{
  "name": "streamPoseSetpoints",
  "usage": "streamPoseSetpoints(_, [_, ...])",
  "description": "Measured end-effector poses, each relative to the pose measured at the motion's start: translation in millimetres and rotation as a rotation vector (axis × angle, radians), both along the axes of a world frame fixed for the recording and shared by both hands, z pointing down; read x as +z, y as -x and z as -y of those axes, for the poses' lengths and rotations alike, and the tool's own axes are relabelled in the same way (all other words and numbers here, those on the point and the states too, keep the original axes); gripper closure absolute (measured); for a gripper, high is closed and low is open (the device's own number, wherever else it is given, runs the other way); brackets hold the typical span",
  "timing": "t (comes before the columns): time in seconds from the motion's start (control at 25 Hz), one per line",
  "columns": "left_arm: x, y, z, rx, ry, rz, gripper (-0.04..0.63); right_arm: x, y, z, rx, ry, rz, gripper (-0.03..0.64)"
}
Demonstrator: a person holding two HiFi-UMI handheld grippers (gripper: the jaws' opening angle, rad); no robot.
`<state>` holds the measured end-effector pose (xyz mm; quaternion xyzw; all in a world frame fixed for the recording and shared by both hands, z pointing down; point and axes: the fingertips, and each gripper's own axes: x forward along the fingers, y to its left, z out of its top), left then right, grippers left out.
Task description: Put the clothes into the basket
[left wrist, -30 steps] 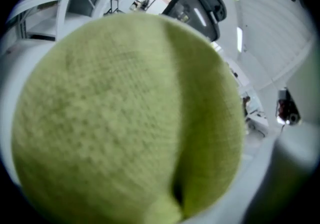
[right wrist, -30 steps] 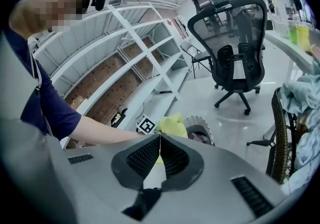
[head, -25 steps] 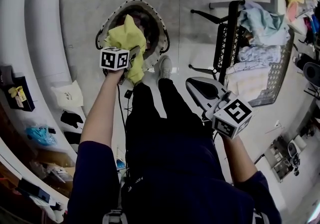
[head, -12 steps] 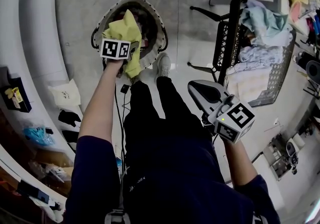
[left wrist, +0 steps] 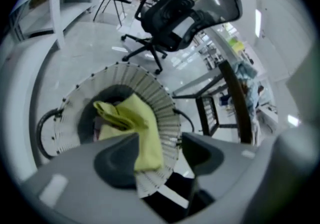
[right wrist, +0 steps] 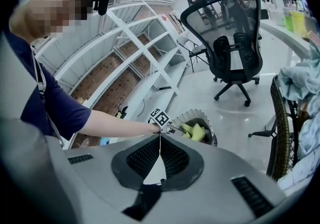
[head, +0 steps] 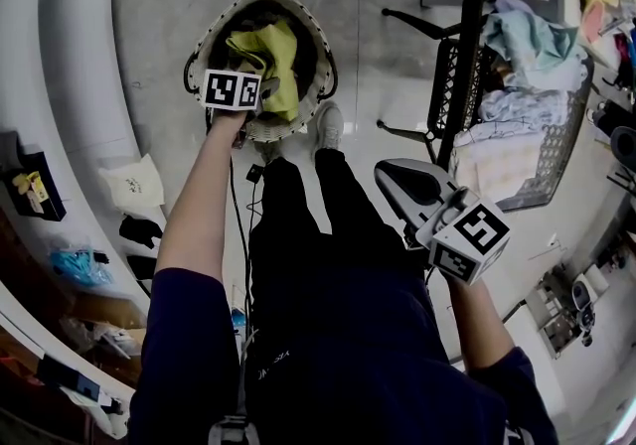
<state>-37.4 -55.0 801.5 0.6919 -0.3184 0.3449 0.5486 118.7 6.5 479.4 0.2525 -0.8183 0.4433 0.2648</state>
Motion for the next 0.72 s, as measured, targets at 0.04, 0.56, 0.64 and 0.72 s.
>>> streamPoseSetpoints(0.04, [-2,1,1,-0.007,-0.002,-0.002,0.341,0,0,0,0.001,0.002,0.001,0.609])
streamPoseSetpoints(0.56, [-92,-2,3,-0.072,-0.148,-0.127,0.355,-29,37,8,-0.016,-0.031,0.077,0.609])
streamPoseSetpoints(0.64, [-120,-2,1,-0.066,-0.2,-0.157,0.424,-35,45,8,-0.038,-0.077,0.084,0.609])
streamPoseSetpoints(0.72, [-150,-4,-2,-0.045,-0.266,-0.182,0.489,-44,54,8,-0.043,-0.104,0.104,0.609])
